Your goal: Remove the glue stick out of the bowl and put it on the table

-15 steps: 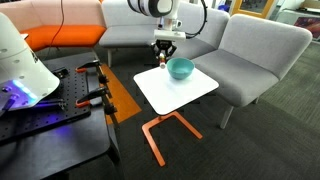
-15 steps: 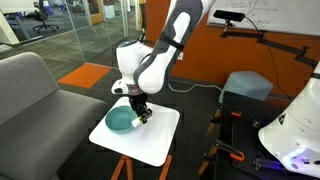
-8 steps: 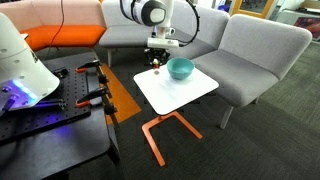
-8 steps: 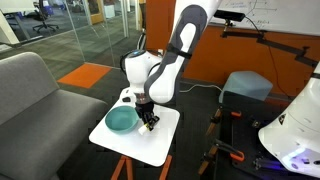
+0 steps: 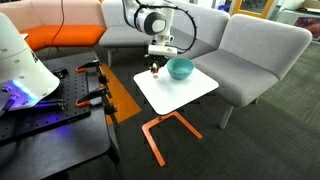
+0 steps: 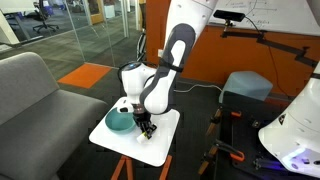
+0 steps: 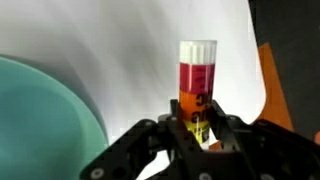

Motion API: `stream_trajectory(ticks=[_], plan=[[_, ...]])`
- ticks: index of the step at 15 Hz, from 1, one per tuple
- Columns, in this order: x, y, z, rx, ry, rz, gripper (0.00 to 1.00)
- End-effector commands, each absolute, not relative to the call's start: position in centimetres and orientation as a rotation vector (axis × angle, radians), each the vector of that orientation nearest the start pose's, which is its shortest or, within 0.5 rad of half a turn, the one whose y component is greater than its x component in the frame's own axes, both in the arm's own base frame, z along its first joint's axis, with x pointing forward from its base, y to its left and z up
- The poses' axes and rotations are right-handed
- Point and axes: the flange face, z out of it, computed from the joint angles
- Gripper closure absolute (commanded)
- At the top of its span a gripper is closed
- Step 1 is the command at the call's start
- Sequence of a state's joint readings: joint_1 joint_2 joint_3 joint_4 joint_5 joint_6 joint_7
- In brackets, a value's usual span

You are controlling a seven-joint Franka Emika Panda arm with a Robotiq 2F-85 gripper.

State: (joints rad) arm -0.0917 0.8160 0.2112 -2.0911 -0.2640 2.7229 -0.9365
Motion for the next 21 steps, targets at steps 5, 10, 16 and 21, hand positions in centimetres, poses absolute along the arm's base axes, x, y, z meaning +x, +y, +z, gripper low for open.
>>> stream_trajectory(ticks=[5,10,16,21], plan=[[52.8,9.1,-0.3,-2.479,-1.799,0.159,0.92],[53.0,8.4,-1.6,-2.515,-1.770,0.150,0.92],[53.0,8.0,-1.7,-2.529,-1.739,0.149,0.40],[52.9,7.8,-1.2,-2.538,-1.733,0.157,0.04]])
